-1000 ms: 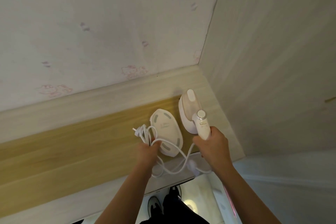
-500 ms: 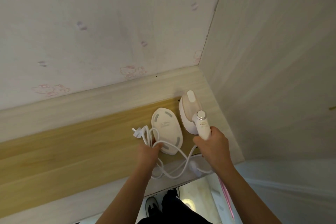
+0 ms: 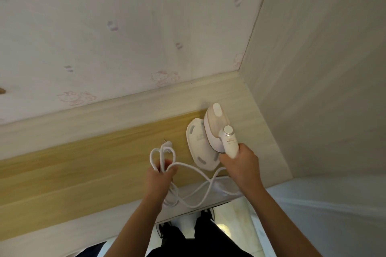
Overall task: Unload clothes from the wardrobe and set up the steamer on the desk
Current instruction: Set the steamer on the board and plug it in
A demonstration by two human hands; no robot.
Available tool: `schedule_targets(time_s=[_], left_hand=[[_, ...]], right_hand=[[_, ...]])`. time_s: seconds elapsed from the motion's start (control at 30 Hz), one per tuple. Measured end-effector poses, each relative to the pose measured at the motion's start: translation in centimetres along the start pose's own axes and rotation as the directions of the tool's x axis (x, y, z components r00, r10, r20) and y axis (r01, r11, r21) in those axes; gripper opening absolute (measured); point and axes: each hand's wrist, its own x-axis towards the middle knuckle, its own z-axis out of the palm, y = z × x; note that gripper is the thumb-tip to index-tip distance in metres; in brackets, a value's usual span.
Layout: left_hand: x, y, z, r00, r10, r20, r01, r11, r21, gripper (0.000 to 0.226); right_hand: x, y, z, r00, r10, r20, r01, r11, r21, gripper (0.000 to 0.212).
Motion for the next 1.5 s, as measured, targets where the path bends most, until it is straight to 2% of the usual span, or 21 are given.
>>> schedule_targets(time_s=[0.2, 0.4, 0.63, 1.07, 1.33, 1.5], left_hand=[[-0.2, 0.2, -3.5, 0.995, 0.04, 0.094, -0.041, 0.999, 0.011, 0.004], [0.4, 0.7, -6.4, 0.991, 0.038, 0.132, -0.038, 0.999, -0.003, 0.012], [0.1, 1.0, -8.3, 0.986, 0.04, 0.164, -0.038, 0.999, -0.016, 0.02], [-0.6, 0.9, -8.9, 0.988, 0.048, 0.148, -0.045, 0.999, -0.024, 0.022], [-1.2, 1.0, -9.1, 0.987, 0.056, 0.153, -0.047, 0.997, -0.058, 0.016], [-1.4, 1.4, -9.7, 0.99, 0.07, 0.121, -0.057, 0.993, -0.106, 0.005]], right_hand=[[-2.0, 0.0, 1.7, 0.999, 0.036, -0.017, -0.037, 0.999, -0.039, 0.024], [-3.5, -0.1, 3.3, 0.999, 0.029, -0.04, -0.032, 0.997, -0.07, 0.026], [-4.1, -0.1, 4.4, 1.0, 0.012, -0.005, -0.012, 0.994, -0.105, 0.026], [-3.5, -0.2, 4.7, 1.0, 0.001, 0.006, 0.0, 0.987, -0.159, 0.032], [-3.4, 0.0, 4.6, 0.997, 0.033, 0.063, -0.024, 0.991, -0.135, 0.036], [-3.7, -0.2, 4.1, 0.995, 0.055, 0.081, -0.03, 0.958, -0.285, 0.039]])
